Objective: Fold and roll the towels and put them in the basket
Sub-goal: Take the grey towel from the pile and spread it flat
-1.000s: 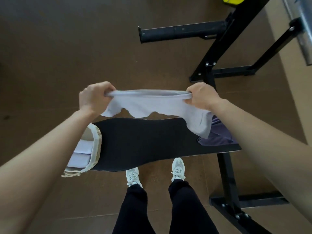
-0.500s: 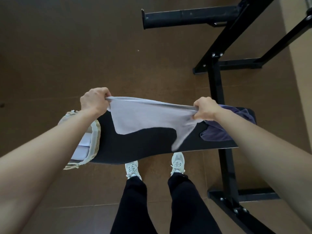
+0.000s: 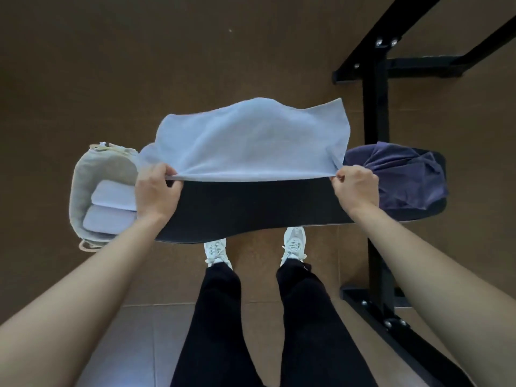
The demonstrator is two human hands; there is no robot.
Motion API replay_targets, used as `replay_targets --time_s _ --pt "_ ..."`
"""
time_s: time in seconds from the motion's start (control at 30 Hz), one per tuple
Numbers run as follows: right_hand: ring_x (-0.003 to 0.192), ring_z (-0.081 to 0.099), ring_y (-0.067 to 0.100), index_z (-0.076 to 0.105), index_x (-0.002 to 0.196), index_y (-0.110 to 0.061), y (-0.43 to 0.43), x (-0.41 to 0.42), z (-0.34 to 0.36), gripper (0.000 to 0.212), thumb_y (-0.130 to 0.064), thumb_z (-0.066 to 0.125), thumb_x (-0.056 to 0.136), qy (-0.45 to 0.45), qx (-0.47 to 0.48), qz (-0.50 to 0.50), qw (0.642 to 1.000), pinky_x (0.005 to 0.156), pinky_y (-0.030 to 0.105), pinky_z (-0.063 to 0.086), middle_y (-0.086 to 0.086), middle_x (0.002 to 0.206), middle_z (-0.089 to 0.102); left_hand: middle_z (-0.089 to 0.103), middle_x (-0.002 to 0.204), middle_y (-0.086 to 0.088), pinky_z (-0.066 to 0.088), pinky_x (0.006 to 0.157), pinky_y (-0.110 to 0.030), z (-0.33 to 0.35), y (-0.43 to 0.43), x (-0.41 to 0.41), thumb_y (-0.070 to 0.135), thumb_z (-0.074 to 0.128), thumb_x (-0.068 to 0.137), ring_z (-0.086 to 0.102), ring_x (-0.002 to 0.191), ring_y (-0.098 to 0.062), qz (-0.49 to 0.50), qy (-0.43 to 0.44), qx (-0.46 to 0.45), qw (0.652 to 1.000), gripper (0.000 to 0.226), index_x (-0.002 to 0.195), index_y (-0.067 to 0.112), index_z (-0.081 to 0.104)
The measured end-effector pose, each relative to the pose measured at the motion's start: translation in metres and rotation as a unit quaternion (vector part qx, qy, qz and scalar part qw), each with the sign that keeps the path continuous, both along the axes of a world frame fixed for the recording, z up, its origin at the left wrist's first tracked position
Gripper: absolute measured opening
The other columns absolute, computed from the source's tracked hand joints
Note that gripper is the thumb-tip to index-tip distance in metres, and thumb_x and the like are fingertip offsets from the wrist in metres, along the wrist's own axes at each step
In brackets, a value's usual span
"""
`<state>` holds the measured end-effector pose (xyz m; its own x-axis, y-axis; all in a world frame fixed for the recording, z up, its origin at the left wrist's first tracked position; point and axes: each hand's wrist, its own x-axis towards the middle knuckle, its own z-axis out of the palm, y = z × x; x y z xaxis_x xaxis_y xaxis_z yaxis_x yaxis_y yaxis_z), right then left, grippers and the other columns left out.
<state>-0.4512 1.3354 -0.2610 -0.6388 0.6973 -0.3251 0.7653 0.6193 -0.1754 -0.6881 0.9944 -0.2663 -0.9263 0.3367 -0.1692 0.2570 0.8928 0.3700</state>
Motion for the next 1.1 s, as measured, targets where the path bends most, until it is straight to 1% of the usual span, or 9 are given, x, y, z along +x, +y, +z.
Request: replay_targets --time_s 0.27,0.37,0.63,0.77,0.83,0.9,0.97,1.03,1.1 --pt "0.098 0.066 0.038 0.070 0.109 -0.011 -0.059 0.046 -0.092 0.023 -0.029 0.058 0.099 -0.196 -0.051 0.016 0.979 0.077 0.037 0.048 0.013 0.108 0.069 0.065 0.107 -0.012 0.045 0.091 -0.042 -0.116 -0.055 0.070 0.019 0.066 0.096 0.054 0.109 -0.035 -0.035 -0.153 -0.152 0.976 0.011 0.098 0.009 0.070" --pt "0.097 0.062 0.035 0.065 0.125 -0.014 -0.073 0.061 -0.116 0.031 -0.023 0.058 0.097 -0.204 -0.060 0.048 0.976 0.074 0.037 0.049 0.012 0.103 0.064 0.063 0.110 -0.011 0.045 0.092 -0.041 -0.140 -0.065 0.084 0.021 0.063 0.099 0.052 0.115 -0.033 -0.031 -0.189 -0.189 0.963 0.015 0.104 0.009 0.070" --pt "0.111 0.047 0.028 0.075 0.101 -0.023 -0.078 0.091 -0.155 0.023 -0.037 0.058 0.094 -0.284 -0.054 0.205 0.935 0.090 0.042 0.036 -0.004 0.113 0.068 0.060 0.120 -0.013 0.045 0.092 -0.044 -0.164 -0.074 0.102 0.019 0.061 0.092 0.047 0.117 -0.037 -0.054 -0.224 -0.294 0.927 0.023 0.113 0.014 0.067" --pt "0.109 0.061 0.034 0.064 0.104 -0.014 -0.072 0.090 -0.157 0.025 -0.034 0.054 0.093 -0.330 -0.133 0.050 0.933 0.091 0.042 0.042 0.007 0.109 0.068 0.059 0.112 -0.016 0.043 0.085 -0.045 -0.161 -0.048 0.120 0.018 0.069 0.078 0.051 0.103 -0.037 -0.082 -0.141 -0.267 0.950 0.034 0.111 0.015 0.067" --pt "0.101 0.065 0.039 0.066 0.097 -0.010 -0.066 0.088 -0.160 0.029 -0.035 0.054 0.091 -0.246 -0.164 -0.081 0.952 0.080 0.039 0.045 0.013 0.104 0.068 0.058 0.114 -0.017 0.044 0.086 -0.046 -0.164 -0.024 0.128 0.014 0.070 0.076 0.051 0.104 -0.039 -0.102 -0.130 -0.189 0.968 0.038 0.113 0.011 0.068" --pt "0.099 0.061 0.039 0.064 0.093 -0.009 -0.060 0.084 -0.163 0.021 -0.029 0.058 0.089 -0.111 -0.138 -0.123 0.976 0.075 0.038 0.045 0.013 0.104 0.063 0.057 0.128 -0.018 0.045 0.094 -0.048 -0.170 0.002 0.135 0.014 0.071 0.076 0.050 0.115 -0.042 -0.141 -0.137 -0.130 0.972 0.048 0.124 0.010 0.065" --pt "0.109 0.053 0.036 0.063 0.110 -0.013 -0.054 0.080 -0.171 0.026 -0.023 0.066 0.086 -0.040 -0.115 -0.033 0.992 0.083 0.045 0.049 0.011 0.123 0.055 0.045 0.151 -0.018 0.042 0.108 -0.051 -0.183 0.030 0.142 0.025 0.073 0.081 0.042 0.134 -0.045 -0.202 -0.145 -0.115 0.962 0.066 0.143 0.019 0.055" --pt "0.122 0.044 0.035 0.058 0.131 -0.022 -0.052 0.077 -0.180 0.047 -0.022 0.067 0.085 -0.068 -0.124 0.124 0.982 0.090 0.047 0.045 0.004 0.146 0.043 0.021 0.168 -0.012 0.032 0.119 -0.058 -0.189 0.055 0.146 0.044 0.069 0.088 0.024 0.151 -0.045 -0.258 -0.166 -0.152 0.939 0.080 0.158 0.035 0.033" --pt "0.124 0.041 0.033 0.058 0.132 -0.023 -0.048 0.077 -0.185 0.043 -0.024 0.061 0.090 -0.123 -0.117 0.225 0.959 0.092 0.047 0.041 0.001 0.145 0.043 0.002 0.173 -0.003 0.024 0.120 -0.066 -0.194 0.079 0.151 0.054 0.063 0.093 0.006 0.155 -0.047 -0.278 -0.201 -0.177 0.922 0.082 0.160 0.044 0.018"
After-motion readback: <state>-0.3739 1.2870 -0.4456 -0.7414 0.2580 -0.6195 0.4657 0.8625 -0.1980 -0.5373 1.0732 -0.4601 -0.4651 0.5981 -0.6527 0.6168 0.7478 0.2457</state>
